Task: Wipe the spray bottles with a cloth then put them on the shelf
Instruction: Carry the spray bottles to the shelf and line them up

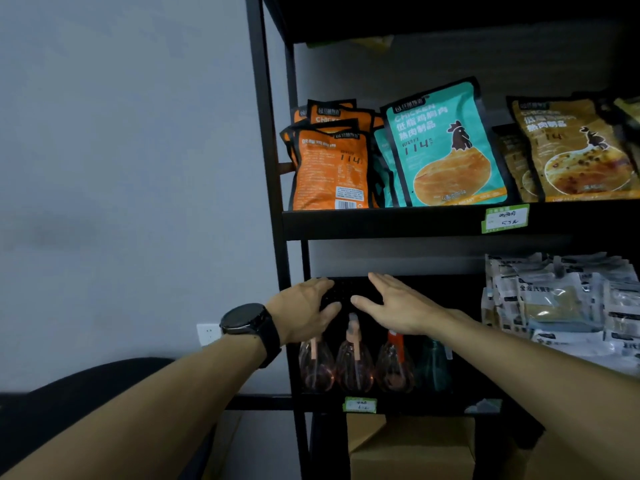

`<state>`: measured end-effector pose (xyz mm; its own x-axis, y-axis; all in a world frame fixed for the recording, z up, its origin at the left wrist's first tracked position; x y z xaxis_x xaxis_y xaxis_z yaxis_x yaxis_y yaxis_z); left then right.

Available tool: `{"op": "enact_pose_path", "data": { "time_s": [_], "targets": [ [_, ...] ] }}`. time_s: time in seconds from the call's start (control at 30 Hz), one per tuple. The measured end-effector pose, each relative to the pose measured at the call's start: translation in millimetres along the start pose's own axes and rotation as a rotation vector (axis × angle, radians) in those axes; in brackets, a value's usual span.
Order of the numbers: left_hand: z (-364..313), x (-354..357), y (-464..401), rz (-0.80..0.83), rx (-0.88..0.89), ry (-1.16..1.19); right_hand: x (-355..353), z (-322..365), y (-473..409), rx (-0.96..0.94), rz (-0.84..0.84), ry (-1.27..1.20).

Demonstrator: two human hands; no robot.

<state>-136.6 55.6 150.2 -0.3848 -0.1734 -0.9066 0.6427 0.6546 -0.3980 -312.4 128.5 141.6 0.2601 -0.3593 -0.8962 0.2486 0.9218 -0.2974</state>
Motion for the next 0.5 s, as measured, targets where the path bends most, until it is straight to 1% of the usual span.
{"op": "enact_pose_path", "data": {
  "time_s": [0.17, 0.37, 0.5],
  "targets": [
    [38, -21, 40, -0.015, -0.094, -0.044, 22, 54, 7, -0.138, 0.047, -0.025],
    [87, -45, 93, -0.026, -0.225, -0.099, 52, 130, 21, -0.341, 0.048, -0.065],
    [113, -60, 127, -0.026, -0.311, -0.114, 71, 169, 25, -0.395, 0.095, -0.084]
  ]
}}
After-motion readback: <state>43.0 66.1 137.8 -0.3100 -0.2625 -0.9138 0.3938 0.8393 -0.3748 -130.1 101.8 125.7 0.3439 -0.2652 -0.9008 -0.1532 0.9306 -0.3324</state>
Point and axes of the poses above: each hand's wrist, its own y-axis away from the middle knuckle, its own x-axis out of the palm, z = x × y, the point moved 1 cm from there along -y, towards the middle knuckle, and after that the axes turned 11 degrees about -z, right-handed, at the moved point
